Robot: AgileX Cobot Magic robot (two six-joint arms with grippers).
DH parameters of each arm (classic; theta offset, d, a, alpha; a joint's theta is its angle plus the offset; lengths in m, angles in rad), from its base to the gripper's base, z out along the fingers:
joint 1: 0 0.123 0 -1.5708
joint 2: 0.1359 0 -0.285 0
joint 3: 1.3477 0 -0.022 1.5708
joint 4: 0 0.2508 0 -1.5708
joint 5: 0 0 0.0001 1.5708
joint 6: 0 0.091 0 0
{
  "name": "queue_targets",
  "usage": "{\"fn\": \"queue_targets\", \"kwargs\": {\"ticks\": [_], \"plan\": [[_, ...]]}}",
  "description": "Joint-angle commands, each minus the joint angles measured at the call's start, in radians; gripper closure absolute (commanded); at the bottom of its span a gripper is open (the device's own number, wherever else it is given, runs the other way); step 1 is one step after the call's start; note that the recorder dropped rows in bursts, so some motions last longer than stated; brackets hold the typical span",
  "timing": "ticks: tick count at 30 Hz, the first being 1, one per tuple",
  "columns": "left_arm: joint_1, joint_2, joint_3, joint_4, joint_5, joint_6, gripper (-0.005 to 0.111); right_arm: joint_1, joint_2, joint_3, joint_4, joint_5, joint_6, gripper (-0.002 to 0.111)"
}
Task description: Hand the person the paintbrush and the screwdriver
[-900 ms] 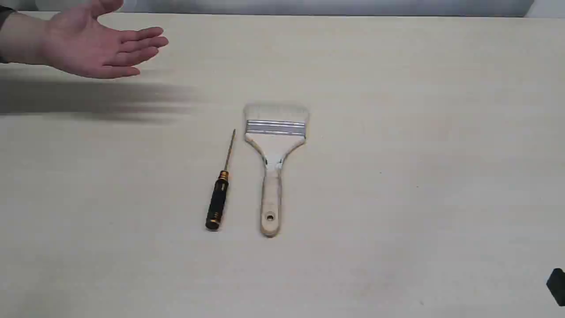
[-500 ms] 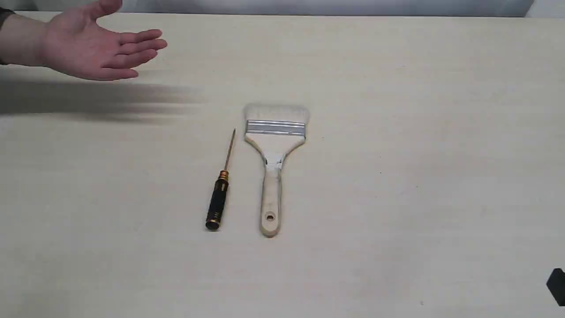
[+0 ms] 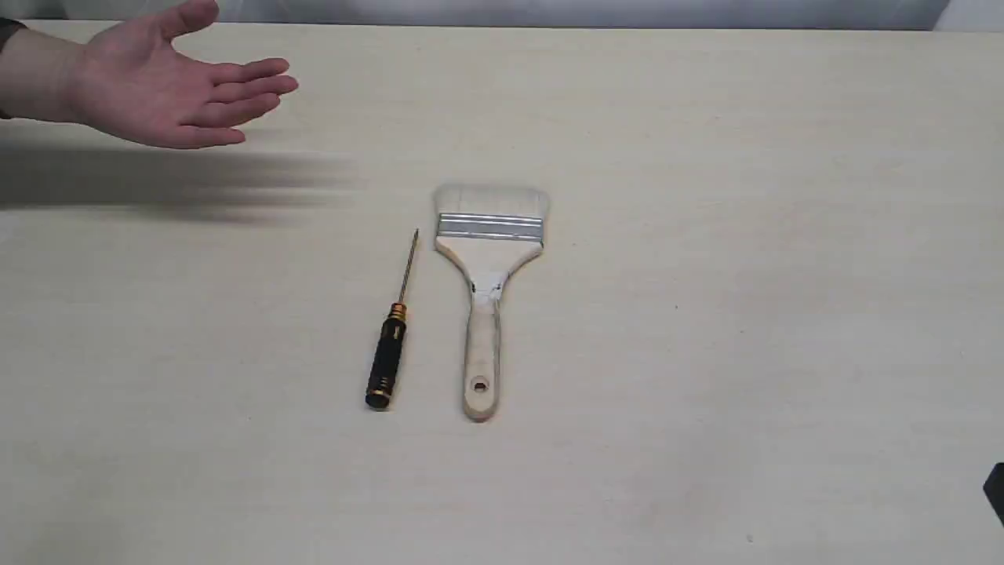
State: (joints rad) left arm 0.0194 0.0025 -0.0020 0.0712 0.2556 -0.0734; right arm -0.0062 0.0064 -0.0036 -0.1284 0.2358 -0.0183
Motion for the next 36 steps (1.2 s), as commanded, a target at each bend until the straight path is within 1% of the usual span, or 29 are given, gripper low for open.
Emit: {"fn": "queue_targets", "kwargs": {"ticks": [1,4,6,12,14,17,19,22,23,24,26,27,28,30,31,32,33,35,36], "plan": [[-0.008,-0.002,0.002,-0.002,-0.006,-0.002,0.107,-0.004,-0.006,0.004,-0.052,-0.166,-0.027,0.104],[-0.008,-0.002,0.002,-0.002,-0.006,-0.002,0.107,-0.004,-0.006,0.004,-0.052,-0.311,-0.027,0.104],[-0.008,-0.002,0.002,-0.002,-0.006,-0.002,0.107,-0.004,-0.006,0.004,-0.052,-0.357,-0.027,0.104],[-0.008,-0.002,0.002,-0.002,-0.006,-0.002,0.107,-0.004,-0.006,0.004,-0.052,-0.367,-0.027,0.104],[-0.008,-0.002,0.002,-0.002,-0.006,-0.002,0.107,-0.004,-0.006,0.004,-0.052,-0.396,-0.024,0.104],[-0.008,-0.002,0.002,-0.002,-0.006,-0.002,0.107,-0.004,-0.006,0.004,0.020,-0.458,0.024,0.104],[-0.008,-0.002,0.002,-0.002,-0.006,-0.002,0.107,-0.004,-0.006,0.004,0.095,-0.529,0.117,0.104],[-0.008,-0.002,0.002,-0.005,-0.006,-0.002,0.107,-0.004,-0.006,0.004,0.167,-0.621,0.407,0.104],[-0.008,-0.002,0.002,-0.004,-0.004,-0.002,0.107,-0.004,-0.006,0.004,0.167,-0.624,0.451,0.104],[-0.008,-0.002,0.002,-0.004,-0.004,-0.002,0.107,-0.004,-0.006,0.004,0.167,-0.634,0.601,0.104],[-0.008,-0.002,0.002,-0.005,-0.006,-0.002,0.107,-0.004,-0.006,0.004,0.167,-0.670,0.717,0.104],[-0.008,-0.002,0.002,-0.005,-0.006,-0.002,0.107,-0.004,-0.006,0.004,0.157,-0.730,0.772,0.104],[-0.008,-0.002,0.002,-0.005,-0.006,-0.002,0.107,-0.004,-0.006,0.004,0.128,-0.756,0.807,0.104],[-0.008,-0.002,0.002,-0.005,-0.006,-0.002,0.107,-0.004,-0.006,0.004,0.028,-0.864,0.869,0.104],[-0.008,-0.002,0.002,-0.005,-0.006,-0.002,0.107,-0.004,-0.006,-0.002,-0.134,-0.903,0.895,0.104],[-0.008,-0.002,0.002,-0.005,-0.006,-0.002,0.107,-0.004,-0.006,-0.026,-0.224,-0.912,0.921,0.104],[-0.008,-0.002,0.002,-0.005,-0.006,-0.002,0.107,-0.004,-0.006,-0.072,-0.432,-0.912,0.982,0.103],[-0.008,-0.002,0.002,-0.005,-0.006,-0.002,0.107,-0.004,-0.004,-0.147,-0.751,-0.919,1.169,0.102],[-0.008,-0.002,0.002,-0.005,-0.006,-0.002,0.107,-0.004,0.010,-0.209,-0.882,-0.921,1.279,0.098]]}}
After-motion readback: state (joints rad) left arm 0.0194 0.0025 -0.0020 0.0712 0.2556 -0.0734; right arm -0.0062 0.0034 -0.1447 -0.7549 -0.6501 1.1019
